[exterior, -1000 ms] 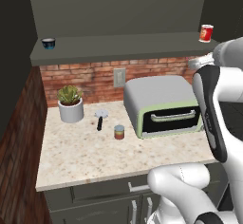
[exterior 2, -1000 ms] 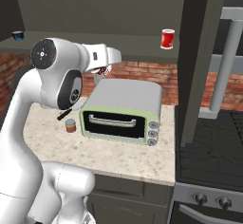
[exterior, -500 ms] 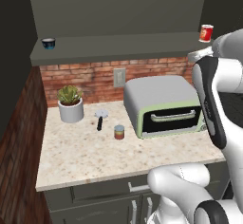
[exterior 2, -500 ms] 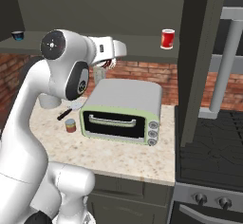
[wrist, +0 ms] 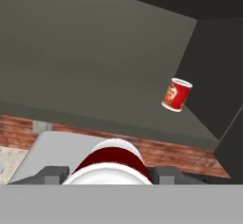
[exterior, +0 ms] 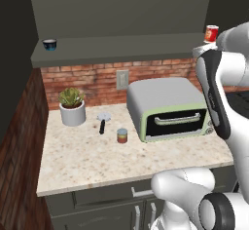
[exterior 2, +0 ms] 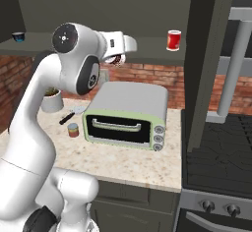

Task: Pick the cans from the counter and place them in their designated side in the cabinet.

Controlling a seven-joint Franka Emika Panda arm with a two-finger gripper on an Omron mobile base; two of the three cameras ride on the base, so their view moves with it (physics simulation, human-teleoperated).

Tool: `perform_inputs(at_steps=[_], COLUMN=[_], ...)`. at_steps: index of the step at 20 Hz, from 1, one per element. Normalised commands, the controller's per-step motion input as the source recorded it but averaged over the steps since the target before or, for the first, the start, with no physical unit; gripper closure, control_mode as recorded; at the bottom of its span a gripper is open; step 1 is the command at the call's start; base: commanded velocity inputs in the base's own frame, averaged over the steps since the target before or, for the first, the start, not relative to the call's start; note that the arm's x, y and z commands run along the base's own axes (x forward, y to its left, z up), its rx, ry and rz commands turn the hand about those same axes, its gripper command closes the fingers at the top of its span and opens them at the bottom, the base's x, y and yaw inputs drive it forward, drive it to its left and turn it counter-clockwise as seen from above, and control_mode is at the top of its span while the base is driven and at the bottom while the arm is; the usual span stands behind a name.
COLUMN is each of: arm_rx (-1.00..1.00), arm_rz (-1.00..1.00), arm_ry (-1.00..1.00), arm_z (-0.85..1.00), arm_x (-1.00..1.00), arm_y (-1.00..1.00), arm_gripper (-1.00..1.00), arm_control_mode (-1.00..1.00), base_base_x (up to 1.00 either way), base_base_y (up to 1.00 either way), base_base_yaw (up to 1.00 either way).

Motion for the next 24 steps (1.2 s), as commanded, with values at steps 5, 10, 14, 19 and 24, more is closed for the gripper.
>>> perform_inputs(at_steps=[5,10,14,19,24], arm_rx=[0.00,-0.01,0.00,0.00,-0.01], arm_rz=[0.00,0.00,0.00,0.00,0.00], arm_ry=[0.00,0.00,0.00,0.00,0.00], arm_z=[0.02,0.00,0.01,0.03,0.00], arm_x=[0.26,0.32,0.33,0.26,0.23], arm_y=[-0.10,-0.09,-0.08,-0.12,-0.14], arm_gripper=[1.00,1.00,1.00,1.00,1.00], arm_control_mode=[-1.00,-1.00,-1.00,-1.00,-1.00], base_base_x=[0.00,0.00,0.00,0.00,0.00], base_base_y=[0.00,0.00,0.00,0.00,0.00], base_base_yaw=[0.00,0.00,0.00,0.00,0.00])
